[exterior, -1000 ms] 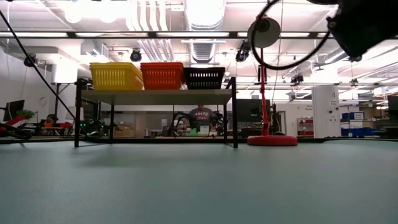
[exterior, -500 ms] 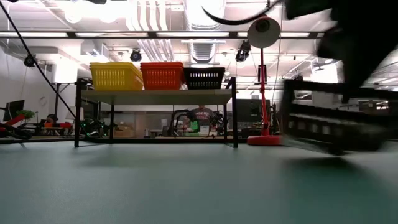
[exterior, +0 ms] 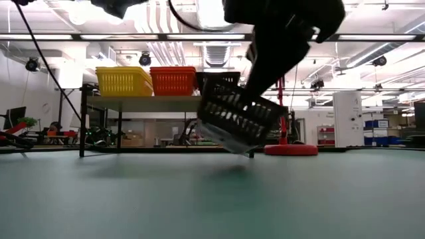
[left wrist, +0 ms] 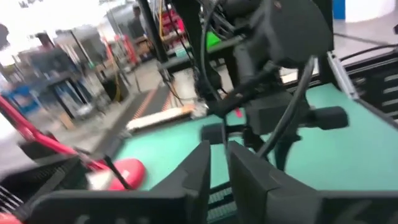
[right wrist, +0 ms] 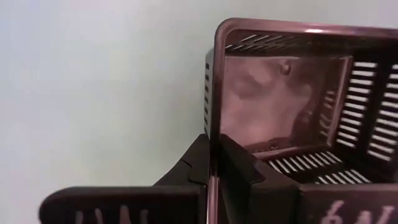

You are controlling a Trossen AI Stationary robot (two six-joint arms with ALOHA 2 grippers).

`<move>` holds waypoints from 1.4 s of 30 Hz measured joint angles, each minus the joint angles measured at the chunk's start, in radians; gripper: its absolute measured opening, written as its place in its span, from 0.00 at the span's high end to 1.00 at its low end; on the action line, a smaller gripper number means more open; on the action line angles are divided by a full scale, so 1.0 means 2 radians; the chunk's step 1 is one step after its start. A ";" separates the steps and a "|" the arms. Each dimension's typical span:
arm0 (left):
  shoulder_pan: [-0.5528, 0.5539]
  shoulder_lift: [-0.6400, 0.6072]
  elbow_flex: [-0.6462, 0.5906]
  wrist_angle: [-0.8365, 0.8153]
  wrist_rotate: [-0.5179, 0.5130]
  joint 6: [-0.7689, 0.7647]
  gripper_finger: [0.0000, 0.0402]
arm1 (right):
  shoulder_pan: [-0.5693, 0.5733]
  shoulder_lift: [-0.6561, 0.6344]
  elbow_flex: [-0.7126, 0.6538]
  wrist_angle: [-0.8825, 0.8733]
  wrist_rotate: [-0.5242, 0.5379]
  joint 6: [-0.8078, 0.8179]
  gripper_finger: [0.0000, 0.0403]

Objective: Stack baskets on shelf by color
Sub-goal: Stack the black bin on top of the stacked black bins on the shelf

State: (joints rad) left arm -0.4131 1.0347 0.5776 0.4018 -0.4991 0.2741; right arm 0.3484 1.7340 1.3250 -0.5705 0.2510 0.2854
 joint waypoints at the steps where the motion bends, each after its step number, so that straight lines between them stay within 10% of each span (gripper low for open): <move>1: -0.002 0.004 -0.001 -0.001 0.000 -0.017 0.89 | -0.005 0.000 0.000 0.005 -0.009 -0.014 0.97; 12: -0.028 0.056 0.004 0.000 0.003 -0.135 0.66 | -0.029 0.009 -0.002 0.042 -0.047 -0.091 0.95; 33: -0.032 0.205 0.114 -0.005 -0.003 -0.174 0.65 | -0.009 -0.073 -0.015 -0.041 -0.047 -0.063 0.71; 42: -0.011 0.334 0.251 -0.200 -0.001 -0.227 0.65 | 0.058 -0.153 -0.069 -0.001 0.043 -0.050 0.75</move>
State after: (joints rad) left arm -0.4342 1.7027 1.0798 0.0028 -0.5014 -0.1797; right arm 0.4647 1.4281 1.1862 -0.5725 0.3366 0.1860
